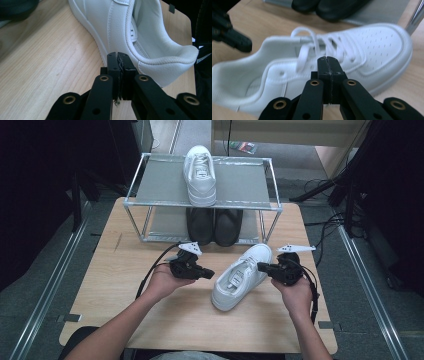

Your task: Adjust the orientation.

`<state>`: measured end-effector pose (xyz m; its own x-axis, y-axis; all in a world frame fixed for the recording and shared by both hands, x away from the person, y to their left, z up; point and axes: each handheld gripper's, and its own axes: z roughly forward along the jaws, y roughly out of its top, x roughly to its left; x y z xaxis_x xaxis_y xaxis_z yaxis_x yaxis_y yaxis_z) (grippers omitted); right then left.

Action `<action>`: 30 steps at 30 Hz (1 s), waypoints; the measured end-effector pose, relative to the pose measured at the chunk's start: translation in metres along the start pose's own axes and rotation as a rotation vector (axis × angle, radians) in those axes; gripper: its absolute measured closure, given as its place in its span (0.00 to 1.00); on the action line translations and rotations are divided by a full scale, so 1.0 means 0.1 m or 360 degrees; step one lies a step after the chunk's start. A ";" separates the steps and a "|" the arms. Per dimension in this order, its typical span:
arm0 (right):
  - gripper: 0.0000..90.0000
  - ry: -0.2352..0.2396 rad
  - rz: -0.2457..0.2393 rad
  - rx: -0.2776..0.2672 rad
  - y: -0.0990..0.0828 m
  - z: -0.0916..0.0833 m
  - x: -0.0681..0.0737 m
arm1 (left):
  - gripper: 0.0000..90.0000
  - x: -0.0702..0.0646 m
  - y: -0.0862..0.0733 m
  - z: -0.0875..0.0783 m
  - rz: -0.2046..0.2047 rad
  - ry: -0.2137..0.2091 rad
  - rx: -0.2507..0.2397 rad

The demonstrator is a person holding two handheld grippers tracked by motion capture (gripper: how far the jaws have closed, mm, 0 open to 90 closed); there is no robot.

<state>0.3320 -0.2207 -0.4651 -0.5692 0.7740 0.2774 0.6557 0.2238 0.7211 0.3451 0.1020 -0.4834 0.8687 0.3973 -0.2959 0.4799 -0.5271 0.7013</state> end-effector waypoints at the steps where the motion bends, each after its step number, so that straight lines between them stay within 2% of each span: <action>1: 1.00 -0.0005 0.0002 -0.0012 0.01 0.02 0.00 | 1.00 -0.01 0.00 0.01 0.0004 -0.0009 0.0010; 3: 1.00 0.0009 0.0006 0.0005 0.02 0.14 -0.03 | 1.00 -0.03 0.00 0.03 0.0026 -0.0015 0.0033; 8: 1.00 0.0034 -0.0004 0.0011 0.00 0.17 -0.04 | 0.99 -0.07 0.00 0.07 0.0034 -0.0049 0.0050; 11: 1.00 0.0050 0.0026 -0.0014 -0.05 0.21 -0.06 | 0.99 -0.09 0.00 0.08 0.0052 -0.0025 0.0062; 17: 1.00 0.0041 0.0031 -0.0005 -0.06 0.22 -0.03 | 1.00 -0.12 -0.02 0.08 0.0033 -0.0057 0.0064; 19: 1.00 0.0042 0.0033 -0.0004 -0.07 0.23 -0.02 | 1.00 -0.13 -0.02 0.07 0.0044 -0.0057 0.0074; 20: 1.00 0.0042 0.0033 -0.0004 -0.07 0.23 -0.02 | 1.00 -0.15 -0.03 0.07 0.0025 -0.0060 0.0068; 27: 1.00 0.0080 0.0047 0.0013 -0.08 0.23 0.02 | 1.00 -0.22 -0.07 0.04 0.0055 -0.0087 0.0102; 30: 1.00 0.0103 0.0050 0.0025 -0.09 0.24 0.04 | 1.00 -0.26 -0.10 0.03 0.0047 -0.0099 0.0112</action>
<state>0.3360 -0.2055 -0.4853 -0.5789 0.7408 0.3407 0.6810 0.2095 0.7017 0.3182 0.0948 -0.4846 0.8875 0.3346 -0.3168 0.4595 -0.5904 0.6636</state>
